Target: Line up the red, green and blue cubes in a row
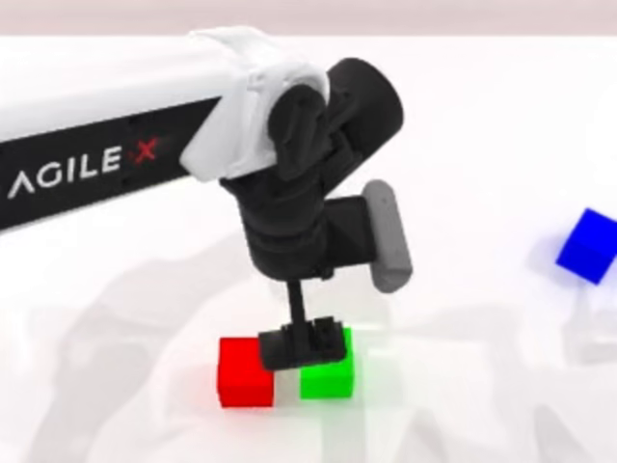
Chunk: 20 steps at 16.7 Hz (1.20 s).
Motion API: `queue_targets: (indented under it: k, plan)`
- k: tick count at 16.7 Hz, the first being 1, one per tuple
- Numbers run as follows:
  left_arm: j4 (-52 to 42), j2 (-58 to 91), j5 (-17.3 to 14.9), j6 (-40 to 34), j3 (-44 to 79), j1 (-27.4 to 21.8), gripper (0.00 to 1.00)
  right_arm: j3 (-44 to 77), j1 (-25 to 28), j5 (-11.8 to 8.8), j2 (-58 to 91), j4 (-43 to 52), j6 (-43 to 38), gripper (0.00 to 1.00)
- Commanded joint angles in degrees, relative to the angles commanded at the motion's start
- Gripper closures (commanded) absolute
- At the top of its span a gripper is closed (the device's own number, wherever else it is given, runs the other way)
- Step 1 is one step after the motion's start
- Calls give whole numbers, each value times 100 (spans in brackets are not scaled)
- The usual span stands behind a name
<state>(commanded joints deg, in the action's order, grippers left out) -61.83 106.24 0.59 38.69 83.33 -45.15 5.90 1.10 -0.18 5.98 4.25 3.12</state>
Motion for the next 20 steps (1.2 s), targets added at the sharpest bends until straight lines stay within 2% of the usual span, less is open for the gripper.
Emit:
queue_targets:
  k: [5, 15, 20]
  plan:
    - [1138, -1951, 69, -703, -1675, 981, 0, 1826, 91, 8, 2118, 1269, 926, 0]
    - [4022, -7449, 34, -2681, -6321, 3434, 0, 6212, 329, 51, 8171, 4577, 3286, 0]
    - [5437, -9717, -26, -3497, -7831, 4290, 0, 7885, 417, 44, 10196, 5721, 4132, 0]
